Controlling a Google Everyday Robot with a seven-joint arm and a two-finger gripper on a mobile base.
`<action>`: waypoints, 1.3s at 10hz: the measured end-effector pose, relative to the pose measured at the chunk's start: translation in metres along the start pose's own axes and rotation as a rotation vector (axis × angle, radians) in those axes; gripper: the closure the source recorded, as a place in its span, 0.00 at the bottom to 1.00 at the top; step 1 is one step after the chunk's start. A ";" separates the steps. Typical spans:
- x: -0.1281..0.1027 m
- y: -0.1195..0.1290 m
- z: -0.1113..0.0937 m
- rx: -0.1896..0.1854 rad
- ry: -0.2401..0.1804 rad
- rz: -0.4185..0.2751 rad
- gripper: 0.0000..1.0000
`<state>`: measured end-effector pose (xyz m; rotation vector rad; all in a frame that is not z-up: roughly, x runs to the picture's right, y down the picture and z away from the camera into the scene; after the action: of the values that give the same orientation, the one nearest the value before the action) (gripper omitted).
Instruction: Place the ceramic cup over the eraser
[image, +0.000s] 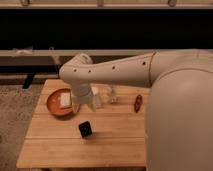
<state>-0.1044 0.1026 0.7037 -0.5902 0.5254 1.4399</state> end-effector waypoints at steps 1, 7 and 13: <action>0.000 0.000 0.000 0.000 0.000 0.000 0.35; -0.047 -0.006 0.001 0.004 -0.047 -0.043 0.35; -0.139 -0.032 0.011 0.044 -0.156 -0.046 0.35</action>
<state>-0.0817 0.0042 0.8056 -0.4476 0.4165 1.4144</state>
